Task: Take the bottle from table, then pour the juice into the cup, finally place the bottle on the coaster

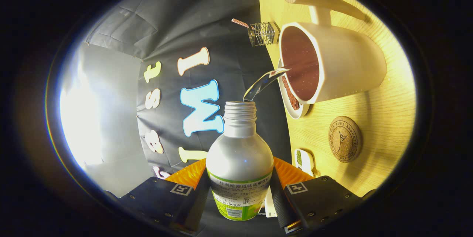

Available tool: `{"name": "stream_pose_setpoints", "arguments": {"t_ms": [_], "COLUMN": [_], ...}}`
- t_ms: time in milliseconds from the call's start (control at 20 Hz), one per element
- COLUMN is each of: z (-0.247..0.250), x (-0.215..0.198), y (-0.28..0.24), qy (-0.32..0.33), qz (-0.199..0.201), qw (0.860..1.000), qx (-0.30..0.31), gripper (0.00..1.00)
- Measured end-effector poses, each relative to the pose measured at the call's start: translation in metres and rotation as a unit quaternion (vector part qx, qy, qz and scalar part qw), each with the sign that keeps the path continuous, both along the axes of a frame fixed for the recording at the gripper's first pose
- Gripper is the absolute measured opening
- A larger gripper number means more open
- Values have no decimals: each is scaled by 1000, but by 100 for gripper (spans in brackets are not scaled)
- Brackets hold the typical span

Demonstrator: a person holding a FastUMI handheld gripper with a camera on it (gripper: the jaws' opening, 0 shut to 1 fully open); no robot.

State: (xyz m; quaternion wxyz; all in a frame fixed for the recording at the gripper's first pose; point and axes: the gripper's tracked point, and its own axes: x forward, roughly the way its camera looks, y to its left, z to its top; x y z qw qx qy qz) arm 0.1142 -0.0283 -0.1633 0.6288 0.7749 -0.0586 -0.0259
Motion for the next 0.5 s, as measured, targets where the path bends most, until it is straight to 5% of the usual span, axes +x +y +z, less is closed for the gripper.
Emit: {"name": "stream_pose_setpoints", "arguments": {"t_ms": [500], "z": [4], "x": [2], "y": [0], "qy": [-7], "qz": [-7], "qw": [1000], "qx": [19], "gripper": [77]}}
